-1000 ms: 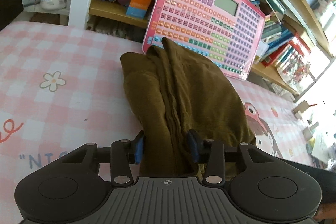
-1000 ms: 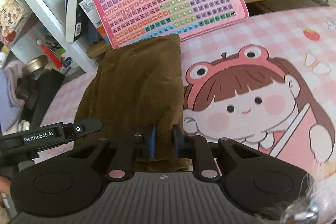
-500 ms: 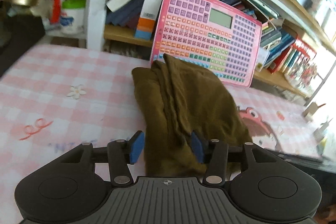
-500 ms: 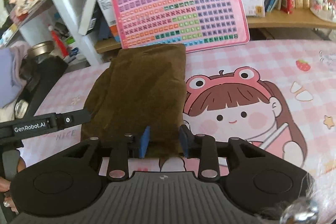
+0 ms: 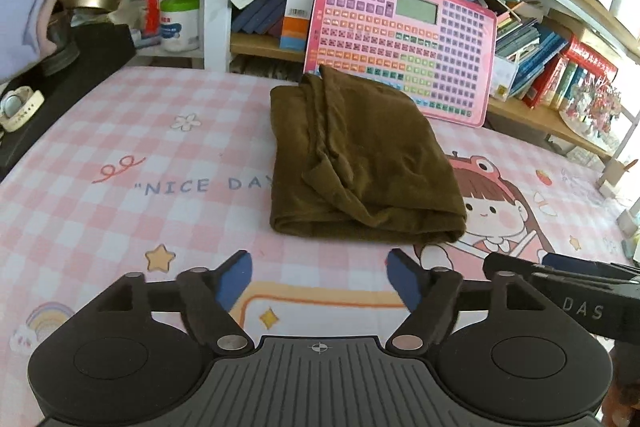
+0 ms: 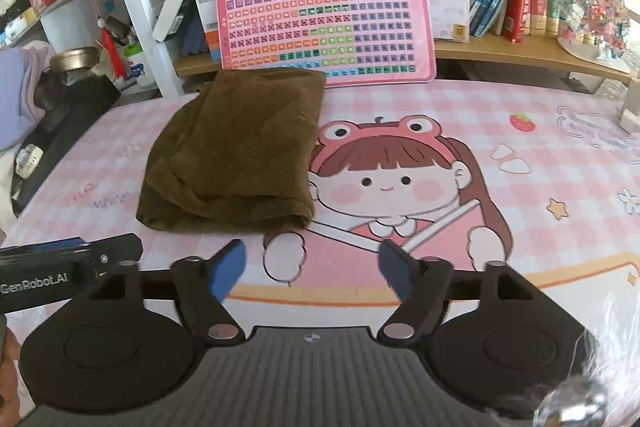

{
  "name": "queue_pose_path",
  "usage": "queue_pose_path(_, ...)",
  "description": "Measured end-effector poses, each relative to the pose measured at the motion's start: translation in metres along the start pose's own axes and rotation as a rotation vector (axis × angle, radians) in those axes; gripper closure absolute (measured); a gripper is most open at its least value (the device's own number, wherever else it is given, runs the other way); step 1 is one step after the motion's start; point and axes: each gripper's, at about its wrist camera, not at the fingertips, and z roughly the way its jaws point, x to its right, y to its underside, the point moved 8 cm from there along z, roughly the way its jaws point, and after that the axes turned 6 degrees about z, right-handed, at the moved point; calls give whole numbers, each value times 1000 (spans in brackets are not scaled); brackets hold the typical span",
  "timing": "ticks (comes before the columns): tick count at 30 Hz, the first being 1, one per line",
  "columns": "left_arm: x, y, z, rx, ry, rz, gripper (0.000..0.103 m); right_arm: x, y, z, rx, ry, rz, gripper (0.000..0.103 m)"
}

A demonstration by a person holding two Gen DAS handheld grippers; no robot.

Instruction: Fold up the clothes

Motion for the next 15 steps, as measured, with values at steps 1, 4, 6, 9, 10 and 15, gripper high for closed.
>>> queue_pose_path(1,2,2,-2,0,-2,-1,25,1,2,-2,0,5,-3,24)
queue_pose_path(4,8,7,-8,0,-10,-1,21,1,8,-9,-1,0,-7,22)
queue_pose_path(6,12,9,-10,1,-17,4,21,3,9,-12,1,1,-10,20)
queue_pose_path(9,15,9,-12,4,-27,7,21,7,9,-15,5,4,-6,19)
queue_pose_path(10,15,9,-13,6,-30,6,20,8,9,-15,7,6,-4,19)
queue_pose_path(15,16,10,-14,6,-44,7,17,14,8,-18,11,12,3,19)
